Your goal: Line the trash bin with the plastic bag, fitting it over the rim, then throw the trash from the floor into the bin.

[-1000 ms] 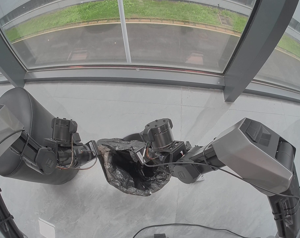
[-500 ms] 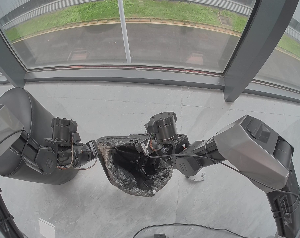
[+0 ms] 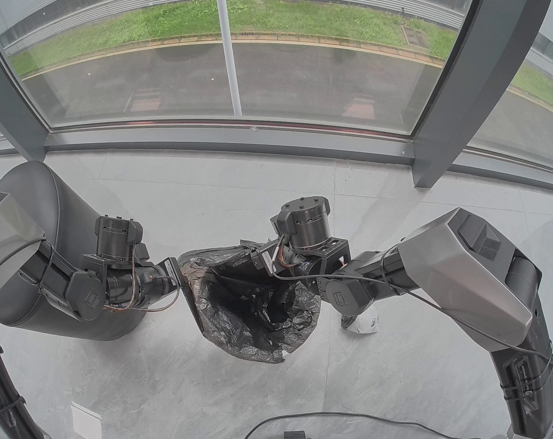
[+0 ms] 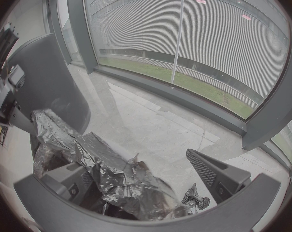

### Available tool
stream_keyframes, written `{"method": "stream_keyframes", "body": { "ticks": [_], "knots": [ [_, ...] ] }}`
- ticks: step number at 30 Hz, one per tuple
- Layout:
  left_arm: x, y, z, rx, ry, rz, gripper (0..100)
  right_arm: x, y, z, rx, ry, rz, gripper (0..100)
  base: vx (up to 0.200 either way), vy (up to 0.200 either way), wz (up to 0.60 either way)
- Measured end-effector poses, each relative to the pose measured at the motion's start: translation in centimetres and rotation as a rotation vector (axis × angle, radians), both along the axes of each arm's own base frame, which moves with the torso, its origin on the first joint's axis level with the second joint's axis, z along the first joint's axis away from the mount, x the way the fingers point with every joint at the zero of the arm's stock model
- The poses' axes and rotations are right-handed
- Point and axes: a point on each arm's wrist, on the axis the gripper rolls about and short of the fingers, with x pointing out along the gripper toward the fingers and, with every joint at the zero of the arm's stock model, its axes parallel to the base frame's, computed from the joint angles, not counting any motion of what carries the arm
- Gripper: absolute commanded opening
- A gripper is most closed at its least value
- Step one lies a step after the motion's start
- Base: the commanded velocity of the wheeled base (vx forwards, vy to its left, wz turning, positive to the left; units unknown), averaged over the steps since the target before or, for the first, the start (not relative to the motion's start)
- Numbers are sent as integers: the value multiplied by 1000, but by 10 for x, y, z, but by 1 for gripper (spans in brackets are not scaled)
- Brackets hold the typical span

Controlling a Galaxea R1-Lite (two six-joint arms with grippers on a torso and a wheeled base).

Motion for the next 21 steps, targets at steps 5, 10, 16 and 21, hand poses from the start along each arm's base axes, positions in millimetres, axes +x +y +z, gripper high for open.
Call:
{"method": "stream_keyframes", "body": {
  "ticks": [5, 10, 16, 21],
  "knots": [
    [7, -1, 3, -17, -76, -1, 0, 9, -4, 7, 24, -19, -18, 100, 0, 0, 0],
    [13, -2, -3, -21, -101, -1, 0, 17, -8, 10, 58, -28, -40, 100, 0, 0, 0],
    [19, -2, -12, -24, -121, 3, 0, 27, -13, 6, 77, -29, -63, 100, 0, 0, 0],
    [23, -1, -20, -25, -129, 9, 0, 32, -13, 2, 83, -30, -71, 100, 0, 0, 0]
  ]
}}
